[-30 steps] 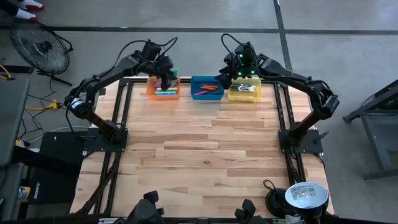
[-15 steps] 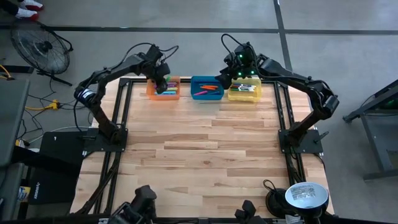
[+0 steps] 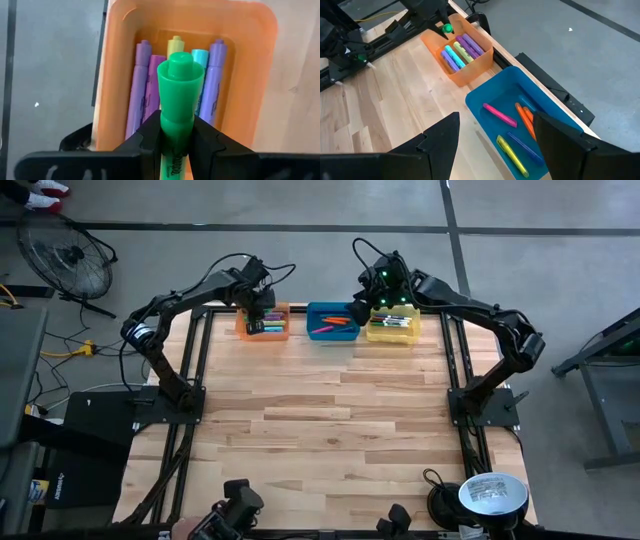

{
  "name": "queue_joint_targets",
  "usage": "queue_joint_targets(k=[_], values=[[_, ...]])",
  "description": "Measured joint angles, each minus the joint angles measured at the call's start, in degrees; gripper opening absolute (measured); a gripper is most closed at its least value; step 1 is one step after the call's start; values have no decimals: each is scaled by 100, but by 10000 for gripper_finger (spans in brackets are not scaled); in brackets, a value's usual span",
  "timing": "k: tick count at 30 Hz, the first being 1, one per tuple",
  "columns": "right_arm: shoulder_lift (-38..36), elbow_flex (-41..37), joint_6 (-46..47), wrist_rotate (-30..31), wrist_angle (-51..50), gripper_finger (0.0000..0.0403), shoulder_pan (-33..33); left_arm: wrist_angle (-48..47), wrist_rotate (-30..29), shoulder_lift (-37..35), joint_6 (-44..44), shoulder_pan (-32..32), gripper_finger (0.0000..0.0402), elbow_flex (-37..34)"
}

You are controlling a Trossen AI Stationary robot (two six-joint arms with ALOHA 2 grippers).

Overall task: Pick & Place Markers
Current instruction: Put the green highlighter into the orange bin

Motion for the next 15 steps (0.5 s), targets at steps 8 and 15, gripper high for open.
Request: queue_joint_targets(k=[8,15], values=[[0,0,5,16,2,240,74,-25,-254,391,-3,11,57,2],[0,2,7,15,0,240,148,37,-612,538,-68,-79,79,-2]])
